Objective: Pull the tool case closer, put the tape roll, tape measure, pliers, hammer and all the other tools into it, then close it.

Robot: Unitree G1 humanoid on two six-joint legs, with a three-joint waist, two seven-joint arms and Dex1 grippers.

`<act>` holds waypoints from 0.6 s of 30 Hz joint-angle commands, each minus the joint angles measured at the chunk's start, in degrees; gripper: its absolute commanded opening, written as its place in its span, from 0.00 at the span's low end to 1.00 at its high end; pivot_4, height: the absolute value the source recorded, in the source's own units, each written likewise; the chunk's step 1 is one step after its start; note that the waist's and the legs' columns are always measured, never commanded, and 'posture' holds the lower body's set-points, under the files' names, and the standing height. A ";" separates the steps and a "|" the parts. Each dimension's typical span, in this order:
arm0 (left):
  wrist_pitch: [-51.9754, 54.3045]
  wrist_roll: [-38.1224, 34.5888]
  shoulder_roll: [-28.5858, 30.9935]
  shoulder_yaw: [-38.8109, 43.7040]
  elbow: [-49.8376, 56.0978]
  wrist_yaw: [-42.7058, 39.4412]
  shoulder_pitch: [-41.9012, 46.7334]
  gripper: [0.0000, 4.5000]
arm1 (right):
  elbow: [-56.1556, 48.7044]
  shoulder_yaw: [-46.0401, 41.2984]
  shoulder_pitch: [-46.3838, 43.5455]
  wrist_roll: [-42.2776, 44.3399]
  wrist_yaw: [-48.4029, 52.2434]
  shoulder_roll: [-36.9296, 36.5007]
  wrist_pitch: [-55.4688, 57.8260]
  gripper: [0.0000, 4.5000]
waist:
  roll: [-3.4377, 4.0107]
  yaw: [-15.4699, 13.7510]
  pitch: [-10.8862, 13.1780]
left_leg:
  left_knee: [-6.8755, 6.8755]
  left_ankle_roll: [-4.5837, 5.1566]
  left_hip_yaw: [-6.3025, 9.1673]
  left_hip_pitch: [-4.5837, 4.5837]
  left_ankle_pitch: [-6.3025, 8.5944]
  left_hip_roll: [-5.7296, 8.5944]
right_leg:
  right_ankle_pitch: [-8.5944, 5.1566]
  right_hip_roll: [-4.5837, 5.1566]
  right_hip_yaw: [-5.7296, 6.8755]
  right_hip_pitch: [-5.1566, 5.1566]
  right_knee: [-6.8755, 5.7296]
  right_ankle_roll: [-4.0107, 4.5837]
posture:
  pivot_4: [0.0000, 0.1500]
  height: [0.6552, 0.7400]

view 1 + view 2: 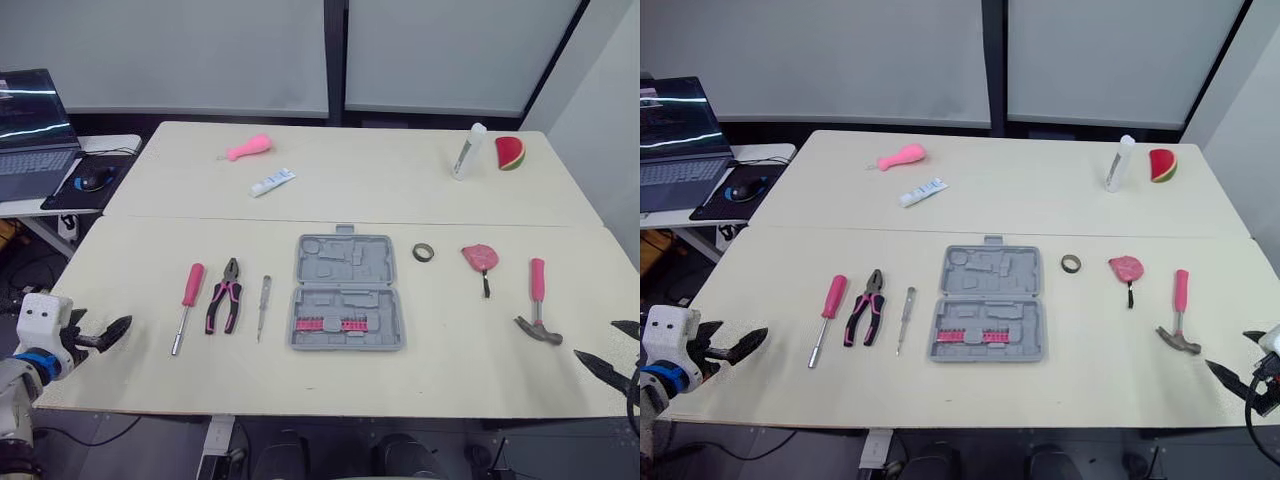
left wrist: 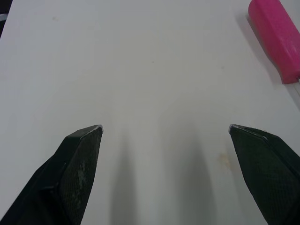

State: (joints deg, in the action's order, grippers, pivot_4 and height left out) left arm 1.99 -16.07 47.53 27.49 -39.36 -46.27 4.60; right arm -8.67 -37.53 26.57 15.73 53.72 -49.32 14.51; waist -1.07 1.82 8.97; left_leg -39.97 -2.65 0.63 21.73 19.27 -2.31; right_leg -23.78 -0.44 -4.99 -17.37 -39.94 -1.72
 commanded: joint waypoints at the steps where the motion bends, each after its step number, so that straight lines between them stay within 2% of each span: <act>1: -1.00 -1.59 1.58 1.64 -0.59 -1.45 0.50 1.00 | -1.23 -2.83 1.13 0.33 0.40 0.00 -0.96 0.99 | 0.00 0.01 0.00 | 0.00 0.00 0.00 0.00 0.00 0.00 | 0.00 0.00 0.00 0.00 0.00 0.00 | 1.00 1.00; 11: -0.12 -1.37 1.54 0.05 -0.23 -2.46 1.50 1.00 | -1.26 -3.50 2.04 -1.15 -0.47 -0.18 -3.48 0.99 | 0.00 0.01 0.00 | 0.00 0.01 0.01 -0.02 0.00 0.00 | 0.00 0.00 0.01 0.00 -0.02 0.00 | 1.00 1.00; 18: 5.31 -1.79 -0.04 -3.72 8.62 -3.85 1.47 1.00 | -5.19 -0.93 -1.12 -0.58 -2.23 -0.32 0.49 0.99 | 0.01 0.00 0.00 | -0.01 0.00 0.01 0.00 0.00 0.00 | 0.00 0.00 0.01 0.00 -0.02 0.00 | 1.00 1.00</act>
State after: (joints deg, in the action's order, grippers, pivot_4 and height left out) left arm 6.05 -17.42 47.45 24.80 -34.24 -49.56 5.54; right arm -10.67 -38.61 26.47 14.20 52.32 -49.07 13.71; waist -1.06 1.81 8.97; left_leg -39.98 -2.65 0.64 21.72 19.26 -2.32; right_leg -23.77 -0.44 -4.98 -17.35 -39.99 -1.72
